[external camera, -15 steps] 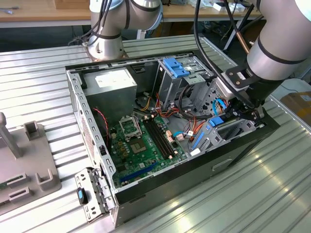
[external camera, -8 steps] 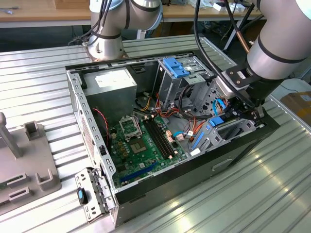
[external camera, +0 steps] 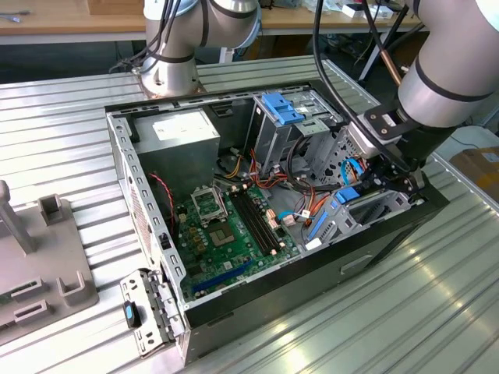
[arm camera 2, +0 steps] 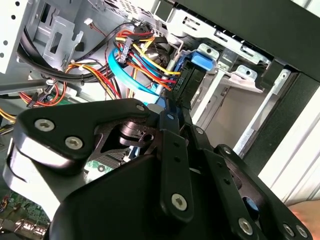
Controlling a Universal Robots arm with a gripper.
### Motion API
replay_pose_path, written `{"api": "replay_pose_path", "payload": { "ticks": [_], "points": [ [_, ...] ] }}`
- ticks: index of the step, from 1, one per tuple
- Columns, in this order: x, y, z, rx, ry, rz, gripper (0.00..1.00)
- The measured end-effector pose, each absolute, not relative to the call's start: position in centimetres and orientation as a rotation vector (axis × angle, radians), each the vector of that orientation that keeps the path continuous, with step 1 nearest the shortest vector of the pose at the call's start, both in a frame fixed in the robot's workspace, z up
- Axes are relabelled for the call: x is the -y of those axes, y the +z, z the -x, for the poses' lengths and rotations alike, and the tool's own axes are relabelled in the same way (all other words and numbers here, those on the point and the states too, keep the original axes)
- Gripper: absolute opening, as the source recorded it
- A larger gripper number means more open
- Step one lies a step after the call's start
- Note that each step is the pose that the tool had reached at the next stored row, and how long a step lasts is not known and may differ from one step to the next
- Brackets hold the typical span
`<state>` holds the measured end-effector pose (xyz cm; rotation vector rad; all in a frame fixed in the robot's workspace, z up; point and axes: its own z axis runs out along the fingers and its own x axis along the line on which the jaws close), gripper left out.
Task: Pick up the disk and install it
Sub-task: 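Insert the second disk wire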
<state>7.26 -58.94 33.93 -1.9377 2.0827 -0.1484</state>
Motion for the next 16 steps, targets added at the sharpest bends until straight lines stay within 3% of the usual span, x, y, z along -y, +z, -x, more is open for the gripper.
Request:
{"api": "replay_pose_path", "payload": {
  "ticks": [14,16],
  "points": [
    [58.94,33.41,-7.25,-2.083,-0.15,1.938,0.16],
    [58.95,33.39,-7.26,-2.083,-0.149,1.938,0.24]
  ]
}}
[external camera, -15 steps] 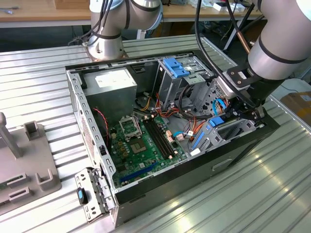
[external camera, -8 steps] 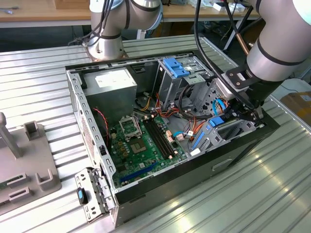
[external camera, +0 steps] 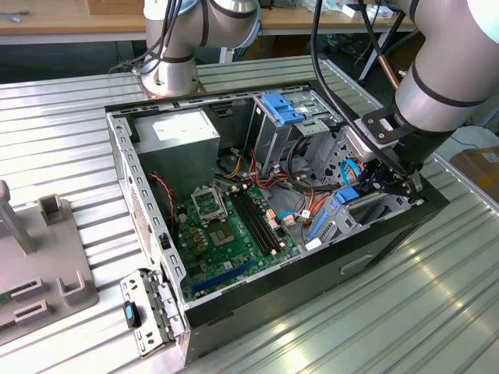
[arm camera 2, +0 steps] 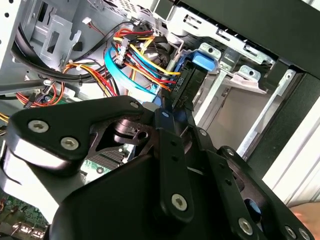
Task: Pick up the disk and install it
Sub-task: 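Insert the second disk wire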
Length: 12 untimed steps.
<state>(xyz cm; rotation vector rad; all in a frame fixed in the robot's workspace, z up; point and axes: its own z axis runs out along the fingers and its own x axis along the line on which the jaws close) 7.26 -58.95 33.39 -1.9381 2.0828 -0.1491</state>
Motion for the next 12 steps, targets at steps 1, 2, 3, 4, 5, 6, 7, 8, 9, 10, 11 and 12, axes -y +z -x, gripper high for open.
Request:
{"api": "replay_pose_path", "payload": {
  "ticks": [1,2,3,4,5,6,7,8,9,10,11,12],
  "points": [
    [59.0,33.4,-7.3,-2.083,-0.149,1.938,0.24],
    [59.0,33.4,-7.3,-2.083,-0.149,1.938,0.24],
    [59.0,33.5,-7.3,-2.083,-0.15,1.938,0.24],
    [59.0,33.6,-7.3,-2.083,-0.149,1.938,0.24],
    [59.0,33.7,-7.3,-2.083,-0.149,1.938,0.24],
    [59.0,34.0,-7.3,-2.083,-0.149,1.938,0.24],
    [59.0,34.2,-7.3,-2.083,-0.149,1.938,0.24],
    [59.0,34.5,-7.3,-2.083,-0.149,1.938,0.24],
    [59.0,34.8,-7.3,-2.083,-0.149,1.938,0.24],
    [59.0,35.1,-7.3,-2.083,-0.15,1.938,0.24],
    [59.0,35.3,-7.3,-2.083,-0.149,1.938,0.24],
    [59.0,35.5,-7.3,-2.083,-0.149,1.938,0.24]
  ]
}}
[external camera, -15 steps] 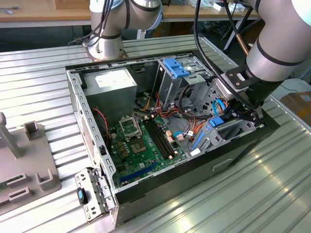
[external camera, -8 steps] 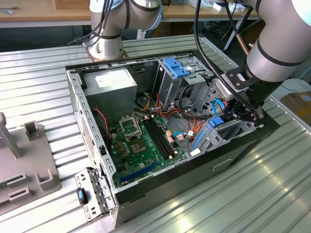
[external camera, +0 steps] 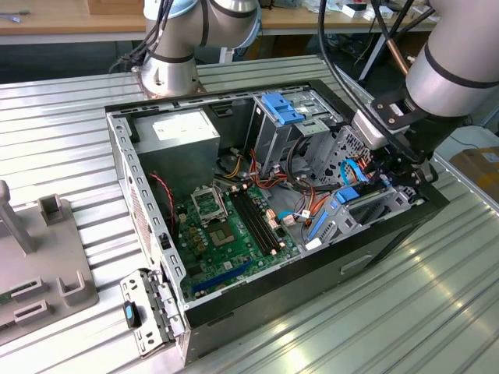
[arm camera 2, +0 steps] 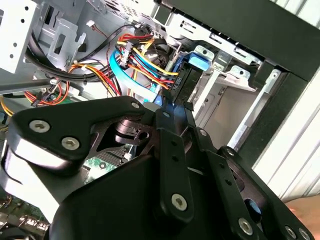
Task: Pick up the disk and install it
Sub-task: 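Insert the second disk wire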
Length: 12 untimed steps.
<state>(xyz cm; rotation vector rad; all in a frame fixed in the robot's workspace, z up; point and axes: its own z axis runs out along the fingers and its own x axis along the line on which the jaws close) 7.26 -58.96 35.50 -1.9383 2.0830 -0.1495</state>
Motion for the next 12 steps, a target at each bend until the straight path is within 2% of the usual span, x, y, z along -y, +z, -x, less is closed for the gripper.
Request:
{"api": "replay_pose_path", "payload": {
  "ticks": [3,12],
  "points": [
    [58.96,36.45,-7.25,-2.083,-0.149,1.938,0.24],
    [58.94,36.56,-7.26,-2.084,-0.149,1.939,0.24]
  ]
}}
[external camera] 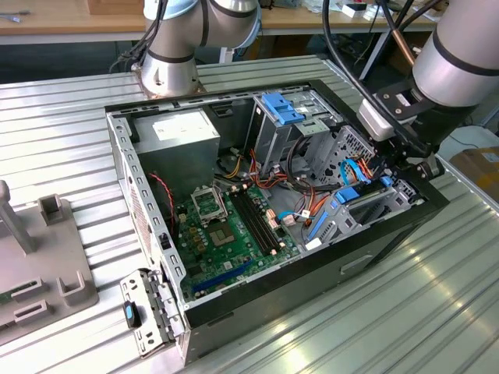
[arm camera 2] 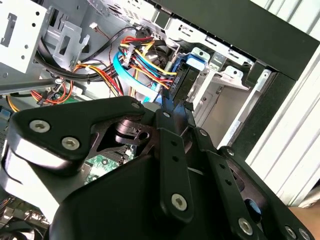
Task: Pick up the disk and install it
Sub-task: 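Insert the second disk wire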
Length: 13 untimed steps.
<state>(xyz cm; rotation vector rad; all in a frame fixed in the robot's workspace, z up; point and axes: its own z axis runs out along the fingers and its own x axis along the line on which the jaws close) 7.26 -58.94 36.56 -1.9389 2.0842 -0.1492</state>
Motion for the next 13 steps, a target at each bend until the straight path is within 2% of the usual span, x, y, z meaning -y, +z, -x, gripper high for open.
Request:
{"api": "replay_pose_path", "payload": {
  "ticks": [3,6,9,13],
  "points": [
    [58.94,36.55,-7.29,-2.105,-0.13,1.942,0.24],
    [58.91,36.56,-7.35,-2.143,-0.083,1.959,0.24],
    [58.88,36.56,-7.41,-2.207,0.009,1.997,0.24],
    [58.88,36.56,-7.53,-2.247,0.074,2.022,0.24]
  ]
}}
